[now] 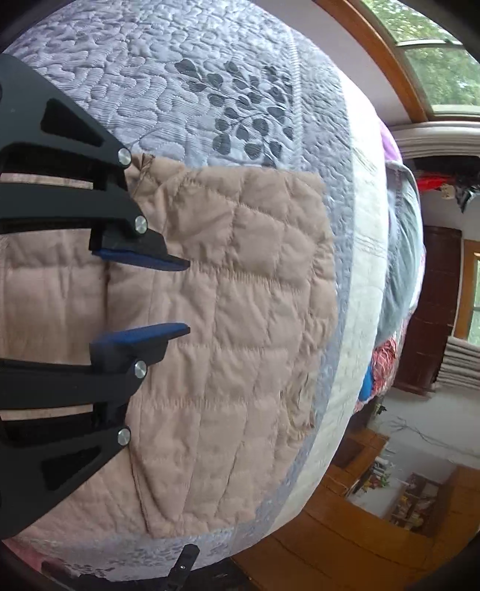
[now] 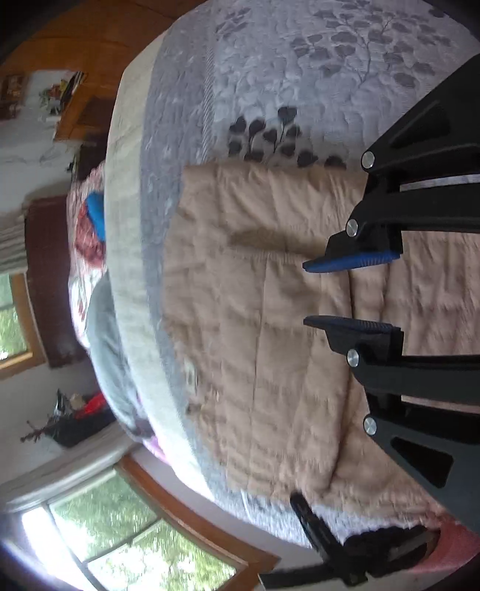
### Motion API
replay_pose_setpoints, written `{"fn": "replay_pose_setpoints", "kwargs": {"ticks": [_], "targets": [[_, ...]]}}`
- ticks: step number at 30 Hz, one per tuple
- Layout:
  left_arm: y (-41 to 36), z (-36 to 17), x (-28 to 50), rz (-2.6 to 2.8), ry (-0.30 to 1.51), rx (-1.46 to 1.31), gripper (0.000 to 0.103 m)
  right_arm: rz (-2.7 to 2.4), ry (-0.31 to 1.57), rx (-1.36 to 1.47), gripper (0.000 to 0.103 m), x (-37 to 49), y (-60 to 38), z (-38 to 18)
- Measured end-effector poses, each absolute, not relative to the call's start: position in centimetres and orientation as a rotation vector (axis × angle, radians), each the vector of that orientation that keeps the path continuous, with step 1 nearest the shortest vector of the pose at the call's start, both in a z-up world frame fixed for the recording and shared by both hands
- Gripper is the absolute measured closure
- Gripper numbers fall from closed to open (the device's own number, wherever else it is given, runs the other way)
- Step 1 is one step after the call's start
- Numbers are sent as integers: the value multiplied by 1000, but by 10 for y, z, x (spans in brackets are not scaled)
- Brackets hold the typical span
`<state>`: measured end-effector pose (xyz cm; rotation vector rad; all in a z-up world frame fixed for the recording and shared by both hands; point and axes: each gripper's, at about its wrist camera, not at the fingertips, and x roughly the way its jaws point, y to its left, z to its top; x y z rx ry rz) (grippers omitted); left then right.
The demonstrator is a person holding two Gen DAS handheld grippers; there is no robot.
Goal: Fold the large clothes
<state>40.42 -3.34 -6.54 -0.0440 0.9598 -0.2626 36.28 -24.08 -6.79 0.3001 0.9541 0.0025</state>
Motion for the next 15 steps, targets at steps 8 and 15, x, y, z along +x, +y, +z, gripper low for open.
{"fn": "replay_pose_setpoints", "kwargs": {"ticks": [8, 15], "targets": [[-88, -79, 396, -317, 1012, -10, 74, 98, 1036, 309, 78, 391, -187, -85], [-100, -102, 404, -299, 1028, 40, 74, 68, 1099, 299, 79, 411, -177, -122]]}}
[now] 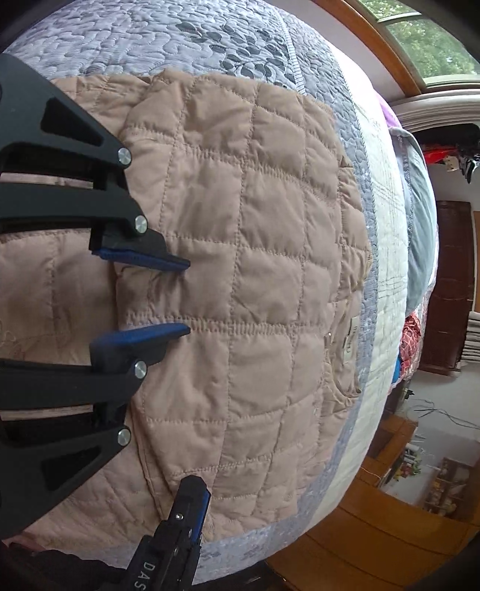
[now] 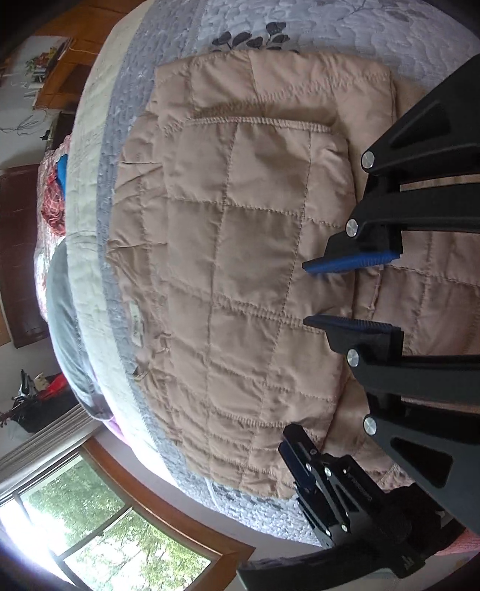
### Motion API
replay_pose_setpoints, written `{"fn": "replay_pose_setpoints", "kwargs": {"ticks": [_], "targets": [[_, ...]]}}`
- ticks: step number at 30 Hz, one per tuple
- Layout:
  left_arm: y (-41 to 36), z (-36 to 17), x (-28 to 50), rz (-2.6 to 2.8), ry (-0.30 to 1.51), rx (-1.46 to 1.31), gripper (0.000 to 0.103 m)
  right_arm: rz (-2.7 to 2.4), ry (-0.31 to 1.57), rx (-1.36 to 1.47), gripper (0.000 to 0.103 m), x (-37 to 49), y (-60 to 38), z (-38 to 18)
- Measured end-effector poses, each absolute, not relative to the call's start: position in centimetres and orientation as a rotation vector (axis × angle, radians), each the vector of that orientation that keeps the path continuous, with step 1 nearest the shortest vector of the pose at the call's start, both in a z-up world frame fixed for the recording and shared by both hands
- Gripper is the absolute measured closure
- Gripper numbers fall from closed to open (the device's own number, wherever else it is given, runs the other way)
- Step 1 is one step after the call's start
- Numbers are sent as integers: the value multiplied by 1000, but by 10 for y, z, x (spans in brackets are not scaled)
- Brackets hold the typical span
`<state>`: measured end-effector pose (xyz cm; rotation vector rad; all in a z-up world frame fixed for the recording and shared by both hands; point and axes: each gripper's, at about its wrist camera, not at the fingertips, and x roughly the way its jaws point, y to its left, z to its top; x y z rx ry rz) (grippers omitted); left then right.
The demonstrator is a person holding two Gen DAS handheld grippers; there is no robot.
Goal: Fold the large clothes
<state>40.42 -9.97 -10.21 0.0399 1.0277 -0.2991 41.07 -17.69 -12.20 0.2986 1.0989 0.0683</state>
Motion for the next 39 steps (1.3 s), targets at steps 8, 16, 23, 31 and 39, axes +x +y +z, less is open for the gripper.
{"fn": "replay_pose_setpoints", "kwargs": {"ticks": [8, 16, 23, 31, 39], "targets": [[-96, -120, 406, -312, 1026, -7, 73, 64, 1109, 318, 82, 417, -178, -155], [-83, -98, 391, -346, 1046, -34, 68, 144, 1029, 292, 78, 384, -187, -126], [-19, -58, 311, -362, 964, 7, 41, 168, 969, 272, 71, 282, -222, -93], [74, -66, 216, -247, 986, 60, 36, 138, 1029, 285, 62, 173, -259, -114], [118, -92, 156, -239, 1025, -51, 32, 111, 1031, 330, 55, 102, -275, -123]]}}
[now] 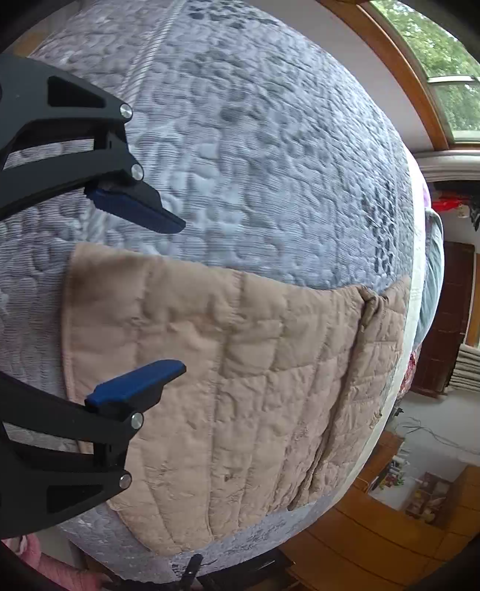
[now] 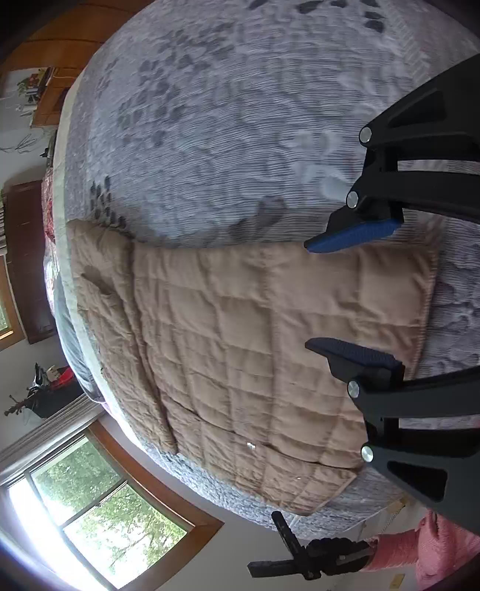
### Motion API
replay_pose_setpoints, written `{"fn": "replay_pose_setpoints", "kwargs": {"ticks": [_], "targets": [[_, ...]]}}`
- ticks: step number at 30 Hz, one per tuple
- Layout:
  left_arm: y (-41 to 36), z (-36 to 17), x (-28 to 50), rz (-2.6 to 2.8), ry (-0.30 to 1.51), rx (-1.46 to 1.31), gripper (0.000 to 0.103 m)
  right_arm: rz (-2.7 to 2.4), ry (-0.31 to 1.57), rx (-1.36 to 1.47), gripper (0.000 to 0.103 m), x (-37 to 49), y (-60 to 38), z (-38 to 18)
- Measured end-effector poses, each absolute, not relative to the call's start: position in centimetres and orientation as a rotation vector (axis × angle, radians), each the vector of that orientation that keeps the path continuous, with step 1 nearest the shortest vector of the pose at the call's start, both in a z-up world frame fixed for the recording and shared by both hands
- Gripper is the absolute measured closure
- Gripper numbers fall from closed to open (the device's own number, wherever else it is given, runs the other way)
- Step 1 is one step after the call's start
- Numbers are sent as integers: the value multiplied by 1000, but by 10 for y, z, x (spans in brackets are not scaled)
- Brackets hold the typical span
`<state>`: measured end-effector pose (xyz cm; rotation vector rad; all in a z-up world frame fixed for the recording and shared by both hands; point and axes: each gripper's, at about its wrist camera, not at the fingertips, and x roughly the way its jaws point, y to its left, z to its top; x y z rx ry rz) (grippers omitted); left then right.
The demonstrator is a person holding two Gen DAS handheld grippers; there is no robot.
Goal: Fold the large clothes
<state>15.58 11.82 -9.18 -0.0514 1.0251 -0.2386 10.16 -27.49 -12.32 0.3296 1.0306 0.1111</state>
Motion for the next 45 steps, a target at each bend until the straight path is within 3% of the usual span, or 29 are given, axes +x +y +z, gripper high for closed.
{"fn": "replay_pose_setpoints", "kwargs": {"ticks": [11, 26, 28, 33, 34, 45], "targets": [[133, -121, 136, -298, 1078, -206, 30, 134, 1039, 440, 55, 67, -285, -150], [114, -131, 135, -281, 1066, -118, 24, 167, 1034, 448, 56, 73, -275, -164], [111, -130, 134, -277, 1061, -100, 29, 168, 1033, 446, 61, 75, -276, -165], [107, -128, 129, -305, 1055, -107, 80, 174, 1025, 436, 83, 74, -273, -166], [106, -127, 128, -324, 1057, -125, 85, 178, 1023, 439, 85, 73, -272, -166], [114, -101, 97, -372, 995, -164, 90, 204, 946, 475, 91, 43, -280, -143]]}}
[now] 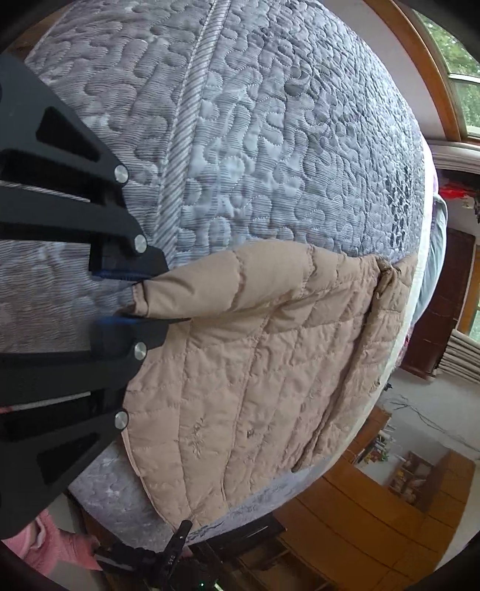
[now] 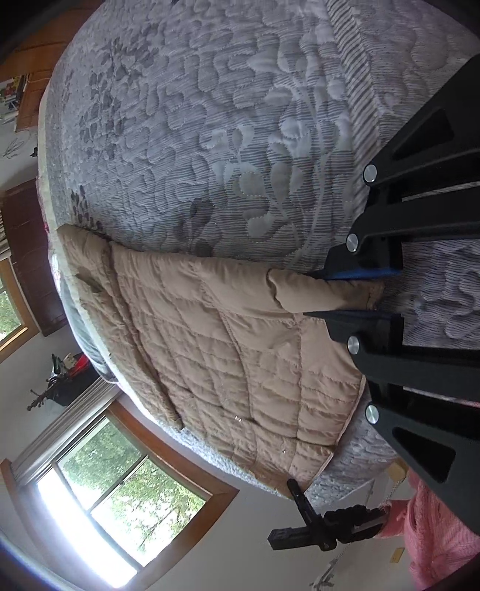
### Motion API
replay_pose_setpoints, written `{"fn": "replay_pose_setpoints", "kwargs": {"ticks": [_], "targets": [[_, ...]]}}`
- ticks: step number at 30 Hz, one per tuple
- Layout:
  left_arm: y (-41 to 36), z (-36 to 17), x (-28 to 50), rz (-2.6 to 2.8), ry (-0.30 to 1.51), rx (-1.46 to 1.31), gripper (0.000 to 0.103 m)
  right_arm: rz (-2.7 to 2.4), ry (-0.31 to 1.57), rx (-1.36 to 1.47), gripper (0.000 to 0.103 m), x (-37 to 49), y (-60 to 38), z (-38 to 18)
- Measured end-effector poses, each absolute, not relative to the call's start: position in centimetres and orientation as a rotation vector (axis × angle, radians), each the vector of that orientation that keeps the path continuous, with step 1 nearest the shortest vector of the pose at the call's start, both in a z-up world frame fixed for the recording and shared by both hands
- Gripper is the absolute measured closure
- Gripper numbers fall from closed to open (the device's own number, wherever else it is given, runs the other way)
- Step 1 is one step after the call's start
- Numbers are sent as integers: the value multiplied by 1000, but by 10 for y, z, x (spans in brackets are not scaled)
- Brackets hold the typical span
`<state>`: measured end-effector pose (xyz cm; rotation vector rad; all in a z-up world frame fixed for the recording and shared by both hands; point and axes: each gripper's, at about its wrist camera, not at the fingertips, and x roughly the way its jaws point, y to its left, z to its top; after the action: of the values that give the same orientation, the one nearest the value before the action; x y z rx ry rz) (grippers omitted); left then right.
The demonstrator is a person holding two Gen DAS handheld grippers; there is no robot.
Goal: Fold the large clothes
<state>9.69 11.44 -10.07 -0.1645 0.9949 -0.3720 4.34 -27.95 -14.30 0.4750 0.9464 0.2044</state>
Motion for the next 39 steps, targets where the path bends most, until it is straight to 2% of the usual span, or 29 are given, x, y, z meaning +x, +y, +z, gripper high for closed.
{"fn": "replay_pose_setpoints", "kwargs": {"ticks": [4, 12, 25, 39], "targets": [[116, -99, 78, -395, 1004, -133, 90, 198, 928, 475, 91, 24, -282, -138], [115, -132, 83, -365, 1073, -116, 90, 153, 988, 491, 91, 27, -281, -167], [110, -50, 102, -441, 879, -140, 90, 208, 810, 423, 91, 45, -290, -86], [69, 19, 253, -411, 761, -101, 90, 218, 815, 426, 91, 180, -329, -24]]}}
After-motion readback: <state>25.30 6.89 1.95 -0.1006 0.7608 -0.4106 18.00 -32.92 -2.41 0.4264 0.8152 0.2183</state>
